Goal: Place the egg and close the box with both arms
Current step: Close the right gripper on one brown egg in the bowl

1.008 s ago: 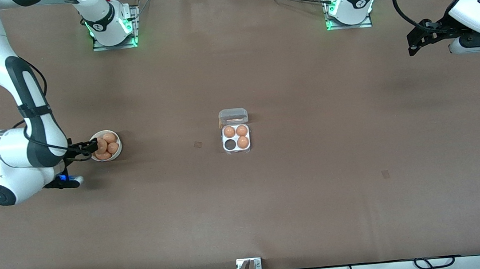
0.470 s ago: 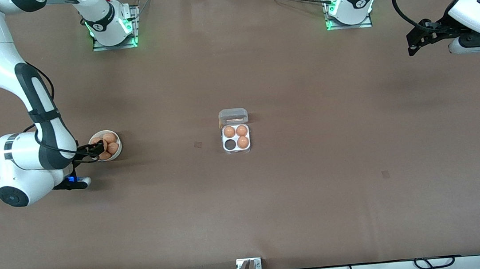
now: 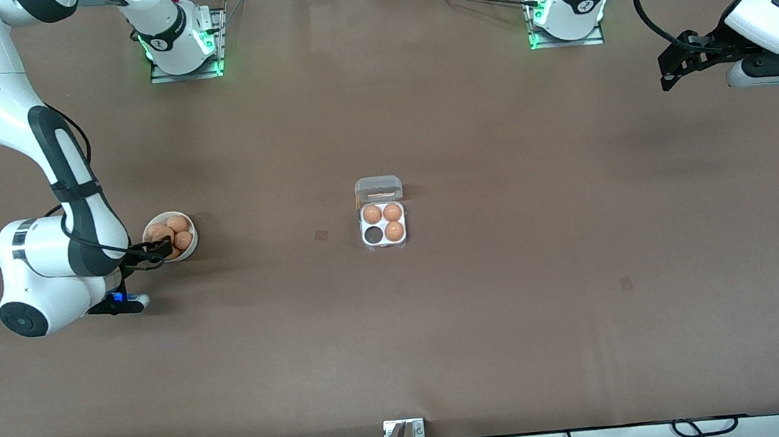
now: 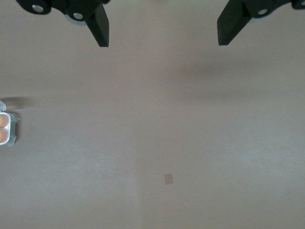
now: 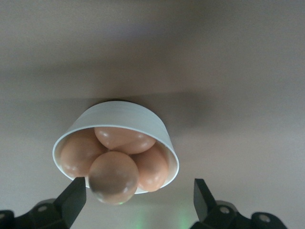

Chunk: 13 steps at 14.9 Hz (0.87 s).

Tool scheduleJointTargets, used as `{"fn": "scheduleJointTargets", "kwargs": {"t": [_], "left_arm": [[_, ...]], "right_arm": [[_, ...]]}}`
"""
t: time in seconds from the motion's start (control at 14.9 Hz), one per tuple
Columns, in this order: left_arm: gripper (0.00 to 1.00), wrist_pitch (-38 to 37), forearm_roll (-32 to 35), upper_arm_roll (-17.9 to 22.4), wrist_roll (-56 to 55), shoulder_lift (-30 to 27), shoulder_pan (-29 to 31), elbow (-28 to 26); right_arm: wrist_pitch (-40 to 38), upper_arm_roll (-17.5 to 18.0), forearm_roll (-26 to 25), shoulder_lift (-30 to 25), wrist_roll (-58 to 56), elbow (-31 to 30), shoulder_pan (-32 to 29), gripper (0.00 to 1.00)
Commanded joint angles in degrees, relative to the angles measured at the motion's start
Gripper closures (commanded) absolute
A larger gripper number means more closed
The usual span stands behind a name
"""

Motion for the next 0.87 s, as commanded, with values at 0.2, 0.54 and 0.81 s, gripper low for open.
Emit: {"fn": "scheduleJointTargets", "kwargs": {"t": [0.2,0.54,0.81], "left_arm": [[0.0,-1.5,-0.5,-0.7,0.0,0.7,0.7,1.9],[0.0,-1.5,-0.5,-0.7,0.0,0.7,0.7,1.9],[0.0,-1.6,-0.5,-0.7,0.0,0.7,0.7,1.9]], "right_arm": [[-0.9,0.4,0.8,1.0,2.1,1.3,0.3,0.0],[-0.9,0.4,0.8,1.0,2.7,1.3,0.7,0.16],[-1.0,0.5,0.8,1.0,2.7,1.3,0.7,0.3]]}}
